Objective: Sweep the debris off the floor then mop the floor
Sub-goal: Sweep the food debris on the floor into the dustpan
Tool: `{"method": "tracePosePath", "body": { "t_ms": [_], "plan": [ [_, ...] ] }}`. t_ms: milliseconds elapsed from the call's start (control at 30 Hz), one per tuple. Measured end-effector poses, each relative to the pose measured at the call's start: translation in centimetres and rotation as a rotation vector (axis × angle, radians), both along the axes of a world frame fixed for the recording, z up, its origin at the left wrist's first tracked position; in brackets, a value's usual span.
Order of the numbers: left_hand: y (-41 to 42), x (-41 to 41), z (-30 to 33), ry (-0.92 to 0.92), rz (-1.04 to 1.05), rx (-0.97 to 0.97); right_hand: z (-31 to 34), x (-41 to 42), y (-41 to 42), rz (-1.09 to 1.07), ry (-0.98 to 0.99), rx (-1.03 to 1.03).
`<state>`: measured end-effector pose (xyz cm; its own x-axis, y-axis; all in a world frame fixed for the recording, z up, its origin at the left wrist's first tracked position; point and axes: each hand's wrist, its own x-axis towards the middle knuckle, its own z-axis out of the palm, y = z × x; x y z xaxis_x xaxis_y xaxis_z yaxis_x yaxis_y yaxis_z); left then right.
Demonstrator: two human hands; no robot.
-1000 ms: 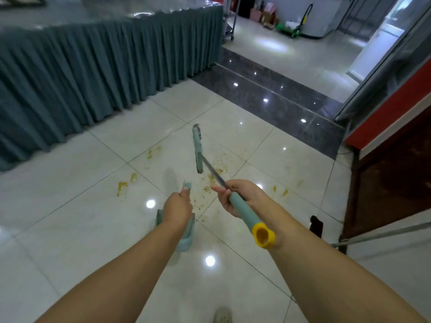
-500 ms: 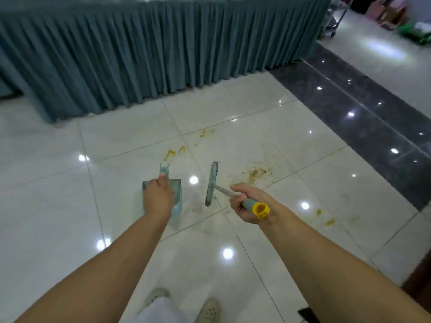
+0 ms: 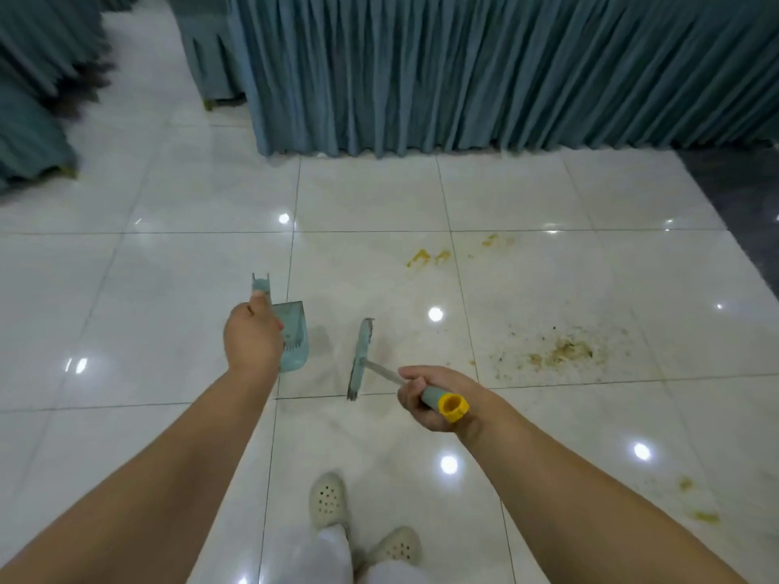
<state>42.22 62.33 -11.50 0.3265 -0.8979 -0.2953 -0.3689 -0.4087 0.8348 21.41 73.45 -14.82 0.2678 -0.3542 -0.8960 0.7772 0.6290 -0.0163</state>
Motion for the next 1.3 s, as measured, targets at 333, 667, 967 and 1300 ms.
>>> {"method": "tracePosePath", "body": {
  "t_ms": [333,667,967,1300],
  "plan": [
    [-3.8,10.8,-0.8,-0.051,0.234,-0.027,-3.5,11.6,-7.5,0.376,-0.012,0.098],
    [-6.2,16.2,-3.3,-0.054,0.345,-0.018,-6.5,19.4,-11.3,0.471,-0.01,0.127],
    [-6.1,15.4,-4.4,0.02,0.368,0.058,-6.9,16.6,-10.8,0.175,-0.038,0.192],
    [-4.3,7.1,-4.8,0.004,0.274,0.094,-6.2,5.7,-7.3,-0.114,-0.003,0.186]
  ]
}}
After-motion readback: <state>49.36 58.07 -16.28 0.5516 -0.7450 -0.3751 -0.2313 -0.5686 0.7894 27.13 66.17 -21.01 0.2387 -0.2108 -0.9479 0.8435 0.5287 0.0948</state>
